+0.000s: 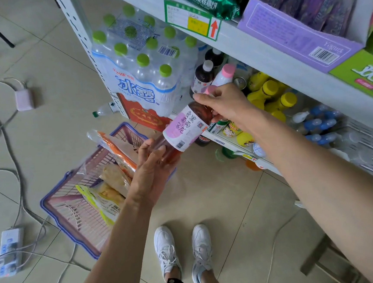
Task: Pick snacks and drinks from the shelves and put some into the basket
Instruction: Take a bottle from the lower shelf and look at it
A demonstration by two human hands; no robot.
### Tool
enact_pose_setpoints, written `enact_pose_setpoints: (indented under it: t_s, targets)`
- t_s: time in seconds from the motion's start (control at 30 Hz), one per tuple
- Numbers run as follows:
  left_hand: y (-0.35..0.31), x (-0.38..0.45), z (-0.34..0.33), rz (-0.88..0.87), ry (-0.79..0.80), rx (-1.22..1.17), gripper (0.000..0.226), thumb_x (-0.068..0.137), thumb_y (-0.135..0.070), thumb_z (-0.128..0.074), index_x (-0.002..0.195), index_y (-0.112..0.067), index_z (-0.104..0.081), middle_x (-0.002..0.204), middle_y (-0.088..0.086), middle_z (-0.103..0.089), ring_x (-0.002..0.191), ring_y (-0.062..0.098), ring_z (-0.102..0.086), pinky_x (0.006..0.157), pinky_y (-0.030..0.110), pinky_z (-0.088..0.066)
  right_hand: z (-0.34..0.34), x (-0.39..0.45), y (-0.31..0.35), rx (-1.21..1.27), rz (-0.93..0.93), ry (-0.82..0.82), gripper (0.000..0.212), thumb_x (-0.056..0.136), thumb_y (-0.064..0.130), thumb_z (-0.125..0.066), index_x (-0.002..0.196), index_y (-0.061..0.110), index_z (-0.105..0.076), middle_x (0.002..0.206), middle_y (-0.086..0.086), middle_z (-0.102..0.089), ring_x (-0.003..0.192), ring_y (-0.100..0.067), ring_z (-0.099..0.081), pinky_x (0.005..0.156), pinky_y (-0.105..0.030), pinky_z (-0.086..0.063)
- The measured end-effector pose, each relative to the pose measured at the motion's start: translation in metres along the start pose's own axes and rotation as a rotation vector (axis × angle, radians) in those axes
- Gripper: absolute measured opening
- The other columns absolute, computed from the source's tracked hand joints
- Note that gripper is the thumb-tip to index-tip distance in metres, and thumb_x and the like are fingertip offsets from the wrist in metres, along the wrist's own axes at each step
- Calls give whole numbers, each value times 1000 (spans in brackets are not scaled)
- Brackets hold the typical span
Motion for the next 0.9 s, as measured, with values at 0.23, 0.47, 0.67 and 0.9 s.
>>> enact_pose_setpoints:
  t_s: [0.23, 0.47, 0.67, 0.9]
  targets:
    - [22, 25, 8, -19, -57, -80, 13, 91, -24, -62, 92, -21, -50, 118, 18, -61, 119, 40, -56, 80, 45, -55, 2, -2, 3, 24, -20, 30, 21, 90, 25, -69, 102, 8, -65, 86, -2, -52, 58, -9, -51, 53, -23, -53]
    - [29, 62, 5, 10, -228, -97, 44, 103, -10, -43, 146, -10, -38, 142, 15, -54, 128, 31, -55, 93, 42, -54, -9, -2, 12, -249, 187, -31, 26, 91, 24, -65, 109, 4, -65, 95, -3, -60, 76, -19, -62, 65, -24, -51]
    - [13, 95, -21, 48, -230, 368, 49, 98, 0, -44, 146, -6, -38, 145, 23, -46, 112, 27, -56, 94, 38, -51, -24, 30, 9, -411, 268, -75, 28, 89, 28, -65, 111, 10, -62, 120, -11, -56, 113, -23, -51, 88, -24, -35]
    - [9, 116, -42, 113, -248, 451, 42, 101, 1, -37, 142, -8, -41, 135, 18, -54, 110, 28, -61, 98, 38, -50, -28, 71, 13, -533, 264, -102, 30, 91, 22, -62, 116, 6, -60, 122, -16, -51, 111, -28, -52, 90, -28, -37]
Point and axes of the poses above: each hand's wrist, its own x-axis towards the middle knuckle, its own z-axis out of the back of the hand, y = z × x, the point moved 4 cm from there along x, towards the middle knuckle
